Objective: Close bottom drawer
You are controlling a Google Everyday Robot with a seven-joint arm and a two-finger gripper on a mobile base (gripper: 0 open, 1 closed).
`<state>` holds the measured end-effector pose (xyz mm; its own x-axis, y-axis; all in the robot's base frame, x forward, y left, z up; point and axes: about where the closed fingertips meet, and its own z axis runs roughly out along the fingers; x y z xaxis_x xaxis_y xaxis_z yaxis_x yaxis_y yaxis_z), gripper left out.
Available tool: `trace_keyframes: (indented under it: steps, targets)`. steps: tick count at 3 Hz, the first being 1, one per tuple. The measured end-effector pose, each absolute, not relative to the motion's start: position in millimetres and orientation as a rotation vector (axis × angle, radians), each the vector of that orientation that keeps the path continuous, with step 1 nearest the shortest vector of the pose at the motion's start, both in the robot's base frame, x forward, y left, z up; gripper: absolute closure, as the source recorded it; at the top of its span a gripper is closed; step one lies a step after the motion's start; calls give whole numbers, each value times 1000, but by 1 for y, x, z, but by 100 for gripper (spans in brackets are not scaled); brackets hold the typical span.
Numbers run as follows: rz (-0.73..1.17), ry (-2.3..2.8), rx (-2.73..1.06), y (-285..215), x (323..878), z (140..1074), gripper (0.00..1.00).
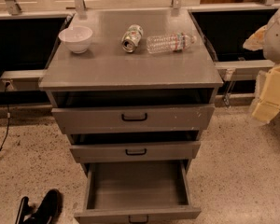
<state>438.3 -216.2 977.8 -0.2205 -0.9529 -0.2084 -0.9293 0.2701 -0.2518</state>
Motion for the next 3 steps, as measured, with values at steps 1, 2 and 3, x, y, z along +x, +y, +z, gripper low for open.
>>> trace_keyframes:
  steps: [1,2,3]
  targets:
    - [-104,2230,-1718,-216,439,978,0]
    - [27,2199,-1700,-209,437,951,0]
    - [364,2080,-1635,-174,420,855,0]
